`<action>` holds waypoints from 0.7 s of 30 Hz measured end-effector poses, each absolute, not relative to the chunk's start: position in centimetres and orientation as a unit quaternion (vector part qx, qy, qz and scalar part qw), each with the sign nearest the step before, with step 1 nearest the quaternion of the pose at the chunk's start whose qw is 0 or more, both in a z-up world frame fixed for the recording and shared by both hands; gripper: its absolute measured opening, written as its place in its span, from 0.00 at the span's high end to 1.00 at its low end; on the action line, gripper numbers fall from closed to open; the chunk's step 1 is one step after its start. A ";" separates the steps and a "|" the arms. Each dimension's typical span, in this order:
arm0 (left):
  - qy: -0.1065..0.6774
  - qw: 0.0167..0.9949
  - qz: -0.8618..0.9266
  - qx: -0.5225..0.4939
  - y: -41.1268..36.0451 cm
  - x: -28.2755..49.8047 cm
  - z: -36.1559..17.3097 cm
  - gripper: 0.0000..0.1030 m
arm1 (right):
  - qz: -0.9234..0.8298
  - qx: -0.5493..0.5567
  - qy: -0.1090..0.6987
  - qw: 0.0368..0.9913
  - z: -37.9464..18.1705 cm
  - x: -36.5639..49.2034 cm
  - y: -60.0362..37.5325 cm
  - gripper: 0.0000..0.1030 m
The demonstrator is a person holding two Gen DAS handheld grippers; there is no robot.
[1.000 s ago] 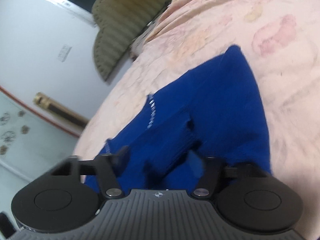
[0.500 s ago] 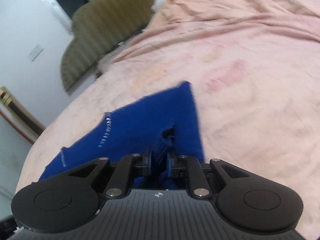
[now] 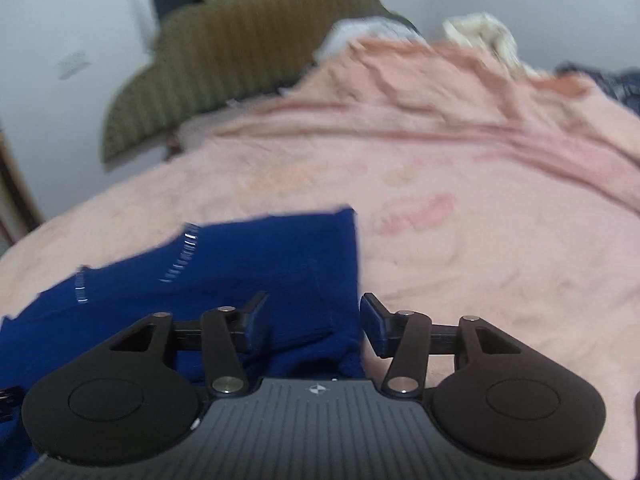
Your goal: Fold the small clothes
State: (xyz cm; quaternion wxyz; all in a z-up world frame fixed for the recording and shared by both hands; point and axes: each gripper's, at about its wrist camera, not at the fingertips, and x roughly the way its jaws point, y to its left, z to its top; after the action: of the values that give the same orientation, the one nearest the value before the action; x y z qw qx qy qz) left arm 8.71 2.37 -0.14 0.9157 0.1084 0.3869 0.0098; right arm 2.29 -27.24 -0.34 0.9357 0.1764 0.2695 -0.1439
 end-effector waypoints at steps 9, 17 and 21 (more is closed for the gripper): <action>0.388 0.917 0.006 0.096 2.8 4.9 0.6 0.17 | -0.111 0.149 0.317 0.930 -0.7 -0.3 -25.6 0.22; 0.387 0.918 0.008 0.090 7.3 1.1 1.0 0.17 | -0.064 0.109 0.310 0.942 0.9 -6.7 -23.3 0.20; 0.405 0.913 0.008 0.050 12.4 -0.1 0.6 0.17 | -0.066 0.093 0.324 0.939 0.8 -9.6 -23.6 0.25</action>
State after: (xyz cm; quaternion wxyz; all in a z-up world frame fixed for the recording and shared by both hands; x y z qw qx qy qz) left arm -0.09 12.39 0.65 0.9128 0.0499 0.4053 0.0084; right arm -9.57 -23.56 0.78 0.9391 0.0932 0.3240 -0.0658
